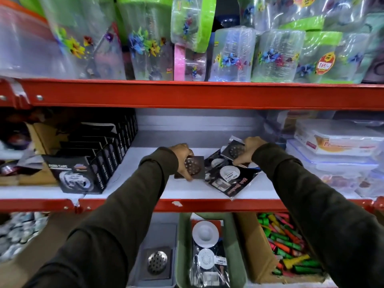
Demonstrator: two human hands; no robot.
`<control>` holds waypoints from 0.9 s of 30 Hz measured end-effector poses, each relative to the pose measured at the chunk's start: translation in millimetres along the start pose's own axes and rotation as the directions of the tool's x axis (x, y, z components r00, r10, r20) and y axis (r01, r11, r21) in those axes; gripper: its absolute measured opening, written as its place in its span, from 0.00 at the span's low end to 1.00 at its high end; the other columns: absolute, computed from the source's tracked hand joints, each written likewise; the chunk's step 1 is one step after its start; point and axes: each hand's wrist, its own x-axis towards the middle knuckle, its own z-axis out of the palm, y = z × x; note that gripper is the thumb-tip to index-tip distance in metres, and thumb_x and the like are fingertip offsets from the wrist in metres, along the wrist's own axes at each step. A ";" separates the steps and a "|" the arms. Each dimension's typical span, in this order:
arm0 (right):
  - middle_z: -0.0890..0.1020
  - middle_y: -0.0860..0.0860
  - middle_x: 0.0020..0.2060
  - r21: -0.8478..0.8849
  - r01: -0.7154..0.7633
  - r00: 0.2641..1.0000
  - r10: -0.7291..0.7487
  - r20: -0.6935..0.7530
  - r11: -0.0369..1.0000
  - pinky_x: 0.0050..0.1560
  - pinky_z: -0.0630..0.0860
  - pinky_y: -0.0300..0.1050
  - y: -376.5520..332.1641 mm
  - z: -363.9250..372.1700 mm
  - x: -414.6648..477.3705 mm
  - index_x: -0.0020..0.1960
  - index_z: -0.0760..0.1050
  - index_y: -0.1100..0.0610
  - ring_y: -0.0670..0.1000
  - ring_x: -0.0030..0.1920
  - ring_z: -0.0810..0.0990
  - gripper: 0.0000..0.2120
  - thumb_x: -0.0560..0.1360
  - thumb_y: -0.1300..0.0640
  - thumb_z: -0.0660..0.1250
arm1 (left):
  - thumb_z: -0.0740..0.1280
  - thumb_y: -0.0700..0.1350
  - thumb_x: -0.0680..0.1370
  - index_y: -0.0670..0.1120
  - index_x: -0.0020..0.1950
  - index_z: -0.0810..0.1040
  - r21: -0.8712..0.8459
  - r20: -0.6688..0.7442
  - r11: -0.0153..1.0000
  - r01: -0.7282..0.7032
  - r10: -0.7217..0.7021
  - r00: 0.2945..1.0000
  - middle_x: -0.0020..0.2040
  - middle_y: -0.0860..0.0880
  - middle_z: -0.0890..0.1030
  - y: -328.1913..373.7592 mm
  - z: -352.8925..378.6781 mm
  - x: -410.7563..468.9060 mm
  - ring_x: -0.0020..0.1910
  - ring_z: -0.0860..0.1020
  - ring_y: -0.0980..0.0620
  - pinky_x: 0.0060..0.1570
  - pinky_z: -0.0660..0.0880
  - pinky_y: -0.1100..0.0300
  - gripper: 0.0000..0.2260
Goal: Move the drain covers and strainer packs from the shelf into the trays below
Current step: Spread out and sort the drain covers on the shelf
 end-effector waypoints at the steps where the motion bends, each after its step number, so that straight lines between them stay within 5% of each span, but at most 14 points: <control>1: 0.83 0.52 0.48 -0.003 0.023 1.000 -0.023 0.002 1.000 0.56 0.81 0.50 -8.3 -0.7 -3.2 0.51 0.76 0.57 0.54 0.47 0.82 0.31 0.57 0.40 0.79 | 0.80 0.62 0.59 0.47 0.64 0.78 0.023 0.021 0.999 0.027 -0.027 0.999 0.61 0.48 0.77 -9.6 -1.2 -6.5 0.59 0.78 0.46 0.63 0.77 0.50 0.38; 9: 0.84 0.49 0.43 -0.077 0.166 0.985 -0.162 0.053 0.983 0.53 0.81 0.50 -76.3 16.9 -20.4 0.48 0.78 0.51 0.52 0.44 0.82 0.32 0.50 0.34 0.73 | 0.79 0.63 0.61 0.47 0.72 0.72 0.043 0.150 0.987 0.153 -0.158 0.976 0.68 0.48 0.76 -74.4 10.3 -32.4 0.67 0.75 0.46 0.67 0.74 0.52 0.43; 17: 0.83 0.52 0.51 -0.013 0.191 0.978 -0.189 0.083 0.982 0.57 0.79 0.46 -107.0 45.7 -23.4 0.56 0.78 0.56 0.54 0.52 0.82 0.28 0.61 0.44 0.78 | 0.79 0.62 0.62 0.51 0.75 0.68 -0.085 0.213 0.984 0.154 -0.133 0.968 0.73 0.51 0.72 -97.5 26.9 -35.1 0.71 0.72 0.47 0.70 0.68 0.53 0.45; 23: 0.82 0.52 0.49 -0.021 0.203 0.972 -0.199 0.127 0.979 0.50 0.78 0.42 -115.6 58.0 -22.1 0.55 0.76 0.55 0.53 0.48 0.81 0.27 0.61 0.44 0.77 | 0.78 0.63 0.63 0.53 0.74 0.70 -0.260 0.193 0.955 0.142 -0.093 0.977 0.72 0.52 0.74 -112.0 40.4 -39.2 0.69 0.73 0.48 0.73 0.67 0.53 0.42; 27: 0.81 0.53 0.54 0.009 0.213 0.966 -0.212 0.145 0.977 0.46 0.80 0.43 -129.8 67.3 -17.6 0.63 0.74 0.57 0.51 0.45 0.81 0.35 0.61 0.45 0.78 | 0.66 0.59 0.78 0.52 0.80 0.60 -0.528 0.004 0.840 0.127 -0.147 0.989 0.80 0.49 0.62 -125.6 47.1 -57.6 0.79 0.61 0.46 0.76 0.58 0.55 0.33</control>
